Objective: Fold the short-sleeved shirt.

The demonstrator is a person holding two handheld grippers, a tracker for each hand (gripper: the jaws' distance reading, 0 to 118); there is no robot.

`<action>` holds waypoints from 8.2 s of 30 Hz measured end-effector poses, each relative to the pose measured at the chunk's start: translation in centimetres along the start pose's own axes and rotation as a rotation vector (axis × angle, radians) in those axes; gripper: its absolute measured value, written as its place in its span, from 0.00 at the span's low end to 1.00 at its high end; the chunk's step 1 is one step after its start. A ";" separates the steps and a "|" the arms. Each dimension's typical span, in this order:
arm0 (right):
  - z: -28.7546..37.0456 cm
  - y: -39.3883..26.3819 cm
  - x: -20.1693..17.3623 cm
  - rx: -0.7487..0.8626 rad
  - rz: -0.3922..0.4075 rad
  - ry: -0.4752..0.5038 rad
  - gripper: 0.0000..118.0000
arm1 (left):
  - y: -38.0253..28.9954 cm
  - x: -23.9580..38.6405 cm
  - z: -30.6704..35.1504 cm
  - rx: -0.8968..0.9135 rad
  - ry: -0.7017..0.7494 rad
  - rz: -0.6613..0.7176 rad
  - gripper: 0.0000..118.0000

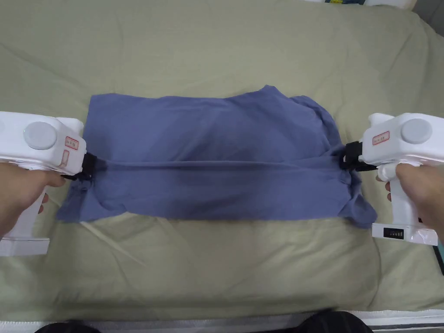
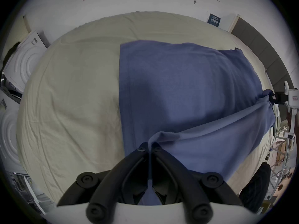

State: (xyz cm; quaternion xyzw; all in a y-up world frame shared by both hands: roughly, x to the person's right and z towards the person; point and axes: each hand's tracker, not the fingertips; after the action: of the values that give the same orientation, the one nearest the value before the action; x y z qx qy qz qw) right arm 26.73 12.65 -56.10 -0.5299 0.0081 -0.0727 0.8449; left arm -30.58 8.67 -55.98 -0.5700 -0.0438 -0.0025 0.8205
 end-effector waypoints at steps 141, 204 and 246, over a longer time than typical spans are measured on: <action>13.2 -20.6 -6.8 0.613 0.214 0.038 0.02 | 3.6 -2.5 -1.1 0.323 0.093 -0.081 0.29; 13.4 -17.6 0.8 0.308 0.321 0.058 0.01 | -18.7 -0.9 14.1 0.325 -0.098 -0.083 0.01; 22.0 -29.6 -8.3 0.770 0.190 0.098 0.01 | -21.7 -10.2 9.5 0.350 -0.558 0.492 0.88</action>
State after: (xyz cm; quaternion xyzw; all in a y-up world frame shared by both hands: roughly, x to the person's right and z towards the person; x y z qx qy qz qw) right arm 17.09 20.72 -20.48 -0.1672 0.0696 -0.0172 0.9833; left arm -42.57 9.45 -33.13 -0.3941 -0.1267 0.3561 0.8378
